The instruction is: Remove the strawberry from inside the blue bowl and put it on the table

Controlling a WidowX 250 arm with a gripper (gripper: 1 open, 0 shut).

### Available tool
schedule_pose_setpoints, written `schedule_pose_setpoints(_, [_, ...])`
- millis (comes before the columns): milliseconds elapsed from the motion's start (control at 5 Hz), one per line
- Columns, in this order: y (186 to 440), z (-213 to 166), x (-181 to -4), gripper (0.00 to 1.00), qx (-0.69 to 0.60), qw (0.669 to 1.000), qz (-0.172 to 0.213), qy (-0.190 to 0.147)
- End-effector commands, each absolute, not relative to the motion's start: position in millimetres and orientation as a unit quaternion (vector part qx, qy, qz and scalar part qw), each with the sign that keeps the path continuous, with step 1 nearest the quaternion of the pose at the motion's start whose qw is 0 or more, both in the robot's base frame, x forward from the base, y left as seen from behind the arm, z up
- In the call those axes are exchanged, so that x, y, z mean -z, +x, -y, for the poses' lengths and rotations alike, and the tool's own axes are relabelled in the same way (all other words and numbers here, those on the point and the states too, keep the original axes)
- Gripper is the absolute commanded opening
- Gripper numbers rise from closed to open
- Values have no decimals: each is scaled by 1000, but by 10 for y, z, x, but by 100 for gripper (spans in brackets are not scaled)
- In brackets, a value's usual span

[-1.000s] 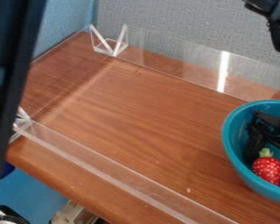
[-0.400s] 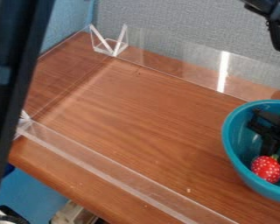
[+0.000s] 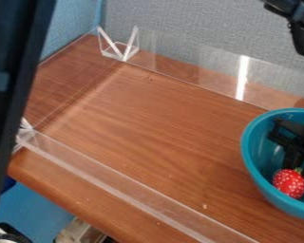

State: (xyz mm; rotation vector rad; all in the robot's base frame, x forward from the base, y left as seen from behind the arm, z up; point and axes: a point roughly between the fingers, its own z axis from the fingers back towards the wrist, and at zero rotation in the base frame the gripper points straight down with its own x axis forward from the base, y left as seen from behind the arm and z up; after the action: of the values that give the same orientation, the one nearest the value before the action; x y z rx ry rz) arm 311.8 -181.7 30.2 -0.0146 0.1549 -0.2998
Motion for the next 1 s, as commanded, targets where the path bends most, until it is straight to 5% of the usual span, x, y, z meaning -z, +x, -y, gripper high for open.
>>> schedule_pose_setpoints(0, [3186, 1764, -521, 0, 141, 989, -45, -16])
schedule_pose_setpoints(800, [3181, 1336, -1076, 0, 118, 993, -2, 6])
